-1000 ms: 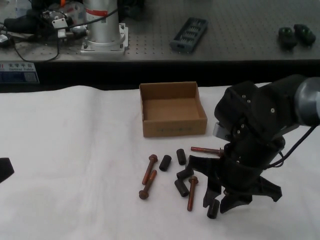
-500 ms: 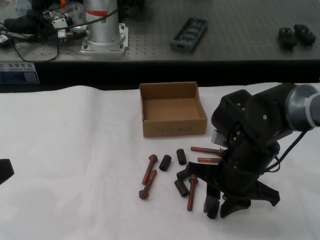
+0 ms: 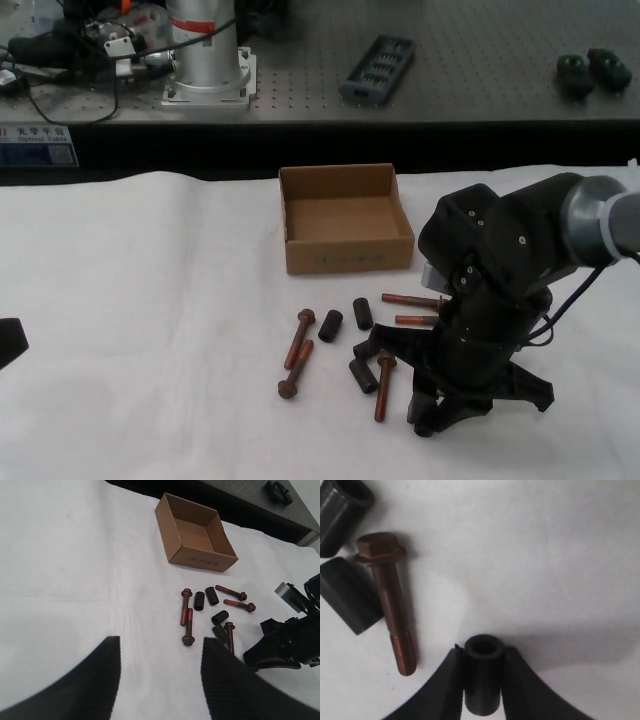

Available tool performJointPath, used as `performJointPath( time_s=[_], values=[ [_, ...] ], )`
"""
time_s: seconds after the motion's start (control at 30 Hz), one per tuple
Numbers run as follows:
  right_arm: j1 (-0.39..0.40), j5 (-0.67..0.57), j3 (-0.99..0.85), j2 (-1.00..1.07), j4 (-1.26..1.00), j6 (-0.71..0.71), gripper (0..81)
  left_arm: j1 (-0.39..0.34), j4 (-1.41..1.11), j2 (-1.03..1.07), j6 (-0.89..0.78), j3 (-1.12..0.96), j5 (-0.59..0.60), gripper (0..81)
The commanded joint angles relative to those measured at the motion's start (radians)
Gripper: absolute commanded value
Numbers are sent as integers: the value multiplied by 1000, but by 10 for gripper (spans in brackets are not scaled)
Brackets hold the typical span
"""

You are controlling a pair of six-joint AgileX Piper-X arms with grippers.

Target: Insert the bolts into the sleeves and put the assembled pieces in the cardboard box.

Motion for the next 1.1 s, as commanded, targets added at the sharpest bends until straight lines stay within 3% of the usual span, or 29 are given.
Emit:
performJointPath(
  time_s=[0.0, 0.17, 0.43, 0.77, 0.9, 1.07],
  values=[
    [2, 7, -7, 7, -22, 2, 151, 2, -5, 2, 13, -12, 10, 369],
    [2, -9, -7, 7, -22, -35, 1, 2, -5, 2, 15, -12, 10, 369],
    [2, -17, -7, -64, 1, -155, 19, 2, -5, 2, 192, -12, 10, 369],
    [2, 49, 10, -272, 65, -281, 19, -7, 3, 127, 183, -12, 71, 369],
    [2, 50, 68, -377, 57, -316, 19, -65, 3, 202, 178, -12, 69, 369],
    [2, 48, 180, -534, 57, -329, 19, -199, -35, 291, 186, -15, -18, 369]
  ],
)
